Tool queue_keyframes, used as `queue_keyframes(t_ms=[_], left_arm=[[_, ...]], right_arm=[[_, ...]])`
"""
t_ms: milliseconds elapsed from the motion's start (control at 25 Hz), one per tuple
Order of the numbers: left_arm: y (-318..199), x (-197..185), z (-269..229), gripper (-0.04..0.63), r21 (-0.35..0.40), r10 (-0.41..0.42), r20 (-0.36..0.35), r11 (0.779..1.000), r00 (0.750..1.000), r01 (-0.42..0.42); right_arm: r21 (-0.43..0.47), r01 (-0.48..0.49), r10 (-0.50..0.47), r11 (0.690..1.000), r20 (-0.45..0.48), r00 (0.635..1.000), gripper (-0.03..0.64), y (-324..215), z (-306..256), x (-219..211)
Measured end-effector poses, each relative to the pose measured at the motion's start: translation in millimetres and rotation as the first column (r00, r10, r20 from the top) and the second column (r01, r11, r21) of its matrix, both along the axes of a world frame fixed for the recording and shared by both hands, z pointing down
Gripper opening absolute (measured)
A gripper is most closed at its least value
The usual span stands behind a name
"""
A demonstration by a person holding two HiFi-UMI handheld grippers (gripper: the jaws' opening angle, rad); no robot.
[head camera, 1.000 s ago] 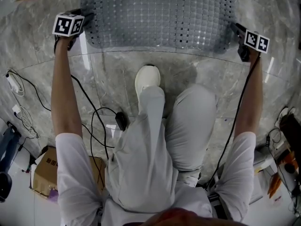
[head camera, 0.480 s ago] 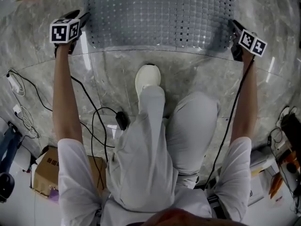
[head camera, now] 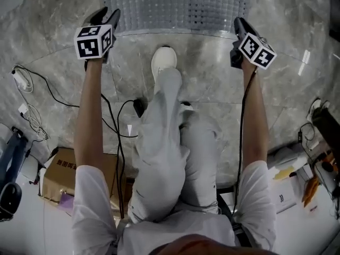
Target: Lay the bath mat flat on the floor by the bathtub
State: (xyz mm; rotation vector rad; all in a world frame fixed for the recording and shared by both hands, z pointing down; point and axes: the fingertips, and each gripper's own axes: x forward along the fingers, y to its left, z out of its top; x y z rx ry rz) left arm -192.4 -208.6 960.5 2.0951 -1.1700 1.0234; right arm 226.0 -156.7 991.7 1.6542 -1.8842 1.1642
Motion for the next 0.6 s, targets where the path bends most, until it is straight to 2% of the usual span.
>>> queue_keyframes(t_ms=[160, 240, 400, 600], left_arm=[[43.5, 20.5, -100.6, 0.137, 0.012, 0.036, -0.013, 0.999, 0.999, -0.036], [62.8, 28.0, -158.9, 0.093, 0.030, 0.035, -0.027, 0.999, 0.999, -0.034], [96.7, 41.6, -278.7, 0.021, 0.081, 0.020, -0.071, 0.997, 0.997, -0.014], [159.5, 66.9, -421.5, -0.002, 0.108, 0.013, -0.087, 0.994, 0.996, -0.004]], right_arm=[[-0.031, 0.009, -0.007, 0.999, 0.041, 0.999, 0.032, 44.8, -97.0, -40.0], [-0.029, 0.048, -0.047, 0.998, 0.037, 0.998, 0.007, 64.8, -155.6, -58.2], [0.023, 0.180, -0.180, 0.983, 0.001, 0.984, 0.002, 90.3, -274.6, -90.6], [0.101, 0.227, -0.230, 0.969, 0.012, 0.973, 0.002, 125.3, -436.2, -111.6]])
